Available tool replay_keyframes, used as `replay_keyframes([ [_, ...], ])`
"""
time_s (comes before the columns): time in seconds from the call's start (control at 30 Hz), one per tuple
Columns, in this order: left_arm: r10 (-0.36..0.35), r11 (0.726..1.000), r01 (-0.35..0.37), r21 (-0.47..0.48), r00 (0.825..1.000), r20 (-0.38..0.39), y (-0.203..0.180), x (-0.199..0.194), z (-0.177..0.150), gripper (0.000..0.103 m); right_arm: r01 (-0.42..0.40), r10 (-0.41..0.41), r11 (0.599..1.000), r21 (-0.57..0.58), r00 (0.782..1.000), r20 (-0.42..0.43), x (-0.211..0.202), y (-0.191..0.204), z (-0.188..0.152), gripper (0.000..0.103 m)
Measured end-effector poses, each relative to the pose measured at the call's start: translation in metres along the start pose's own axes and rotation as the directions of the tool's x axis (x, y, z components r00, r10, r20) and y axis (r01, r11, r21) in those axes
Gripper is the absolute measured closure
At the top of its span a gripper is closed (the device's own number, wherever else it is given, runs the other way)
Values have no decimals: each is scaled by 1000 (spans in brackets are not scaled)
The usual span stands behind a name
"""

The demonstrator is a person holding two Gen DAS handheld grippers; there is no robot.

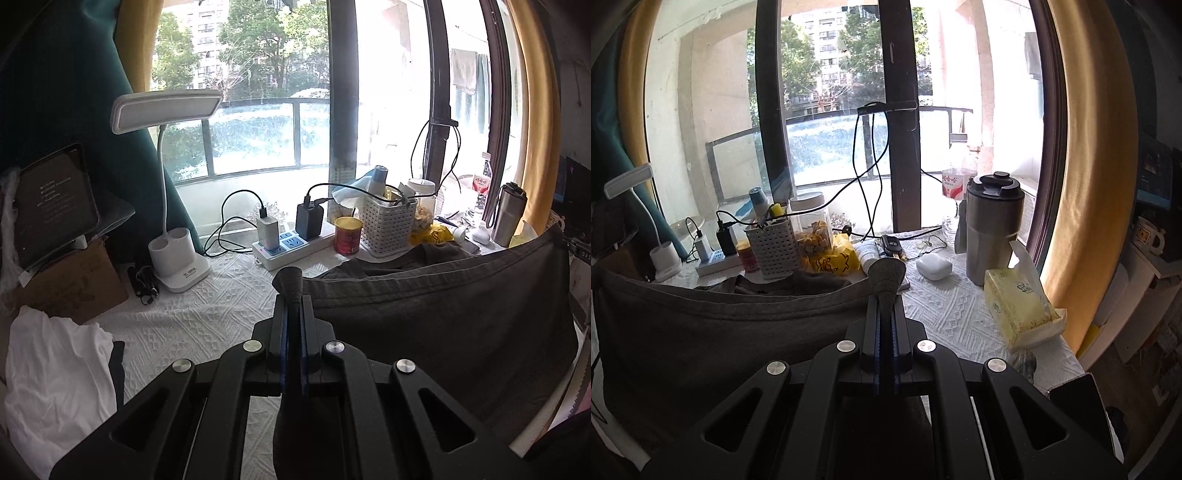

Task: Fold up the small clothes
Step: 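Carry the held hem with both tools over the shirt toward the collar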

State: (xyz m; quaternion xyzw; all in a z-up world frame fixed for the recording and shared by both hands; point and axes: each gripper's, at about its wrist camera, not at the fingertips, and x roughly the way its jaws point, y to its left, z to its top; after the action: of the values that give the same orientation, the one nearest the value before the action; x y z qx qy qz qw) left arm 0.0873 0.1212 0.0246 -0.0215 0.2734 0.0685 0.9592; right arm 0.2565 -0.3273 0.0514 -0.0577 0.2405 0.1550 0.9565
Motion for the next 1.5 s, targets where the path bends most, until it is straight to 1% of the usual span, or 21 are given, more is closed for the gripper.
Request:
replay_keyframes([
  [0.23, -2, 1000, 2, -9, 1000, 0, 8, 27, 9, 99, -3, 3, 1000, -4, 1000, -6, 27, 2, 11, 97],
  [0.43, 2, 1000, -2, 8, 1000, 10, 11, 52, 21, 99, -2, 1, 1000, -6, 1000, -11, 52, 3, 21, 97],
  [0.6, -1, 1000, 1, 6, 1000, 2, 17, 71, 29, 99, -4, 3, 1000, -7, 1000, -16, 74, 5, 32, 97],
  [0.77, 18, 1000, -18, 1, 1000, 3, 26, 88, 37, 99, -4, 3, 1000, -23, 1000, -22, 92, 7, 41, 97],
  [0.97, 20, 1000, -20, -5, 1000, 10, 29, 110, 45, 99, -3, 2, 999, -33, 1000, -27, 116, 10, 51, 97],
  [1.27, 28, 1000, -28, 7, 999, 26, 30, 135, 58, 99, -5, 4, 998, -57, 1000, -20, 142, 15, 67, 97],
  [1.5, 31, 999, -31, -10, 999, 13, 35, 150, 57, 98, 18, -21, 997, -79, 999, -35, 161, 17, 68, 97],
])
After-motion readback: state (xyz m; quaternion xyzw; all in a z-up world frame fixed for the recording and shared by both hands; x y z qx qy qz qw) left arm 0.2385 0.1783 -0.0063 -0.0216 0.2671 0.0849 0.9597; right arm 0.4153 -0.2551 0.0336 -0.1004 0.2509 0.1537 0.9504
